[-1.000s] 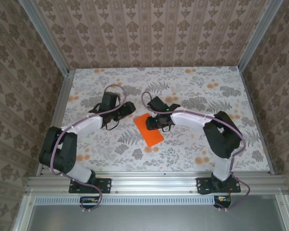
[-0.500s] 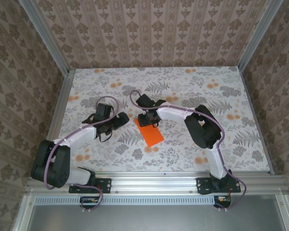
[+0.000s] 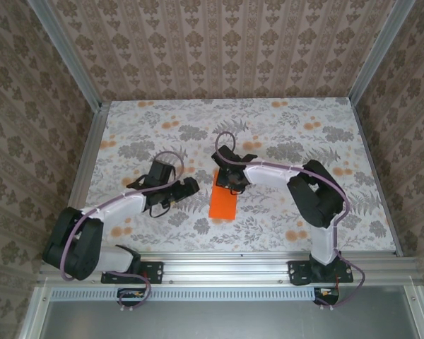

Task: Fold a paper plane with a square sheet of paper (pick it up from the middle)
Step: Fold the triangle a second time at the center of the table.

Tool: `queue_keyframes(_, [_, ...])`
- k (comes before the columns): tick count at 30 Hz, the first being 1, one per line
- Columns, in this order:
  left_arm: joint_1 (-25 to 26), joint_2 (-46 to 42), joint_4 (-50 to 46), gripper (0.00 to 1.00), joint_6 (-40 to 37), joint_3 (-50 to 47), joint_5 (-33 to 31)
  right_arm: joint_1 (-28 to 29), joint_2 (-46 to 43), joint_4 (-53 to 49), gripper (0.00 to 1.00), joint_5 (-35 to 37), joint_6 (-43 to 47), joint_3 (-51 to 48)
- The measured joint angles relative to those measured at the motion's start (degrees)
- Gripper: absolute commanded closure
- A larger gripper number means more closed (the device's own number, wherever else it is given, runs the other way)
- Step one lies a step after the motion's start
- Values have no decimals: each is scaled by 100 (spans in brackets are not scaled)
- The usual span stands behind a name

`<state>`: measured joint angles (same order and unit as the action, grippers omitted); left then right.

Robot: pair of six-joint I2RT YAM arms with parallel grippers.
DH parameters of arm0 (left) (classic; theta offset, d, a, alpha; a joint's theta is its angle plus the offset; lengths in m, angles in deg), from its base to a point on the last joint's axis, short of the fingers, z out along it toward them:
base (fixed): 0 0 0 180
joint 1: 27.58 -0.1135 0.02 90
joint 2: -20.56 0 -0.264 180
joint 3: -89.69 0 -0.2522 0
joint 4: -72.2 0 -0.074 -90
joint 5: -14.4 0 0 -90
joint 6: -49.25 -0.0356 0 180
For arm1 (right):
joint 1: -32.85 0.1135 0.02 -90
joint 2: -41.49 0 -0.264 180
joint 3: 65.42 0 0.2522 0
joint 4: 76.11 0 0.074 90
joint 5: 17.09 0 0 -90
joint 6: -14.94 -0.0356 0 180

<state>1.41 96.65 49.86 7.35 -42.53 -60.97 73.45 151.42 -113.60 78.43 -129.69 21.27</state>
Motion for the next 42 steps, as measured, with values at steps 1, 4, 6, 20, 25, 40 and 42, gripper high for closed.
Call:
queue_keyframes(1, [33,0,7,4,15,-22,13,-4,-68,-7,53,11,0,39])
queue_keyframes(4, [111,0,31,3,37,-63,44,-22,-245,-26,48,66,133,249])
queue_keyframes(6, [179,0,50,3,39,-63,57,-50,-321,-39,42,120,321,345])
queue_keyframes(20, [485,59,151,0,48,-61,225,-348,264,-372,29,-118,1362,557])
queue_keyframes(25, [549,140,162,1,76,-61,345,-450,483,-378,30,-173,1401,573])
queue_keyframes(40, [848,730,852,19,839,-50,1434,-713,553,-280,33,-527,1106,487])
queue_keyframes(42, [850,787,883,20,949,-50,1602,-765,522,-205,33,-643,1069,426])
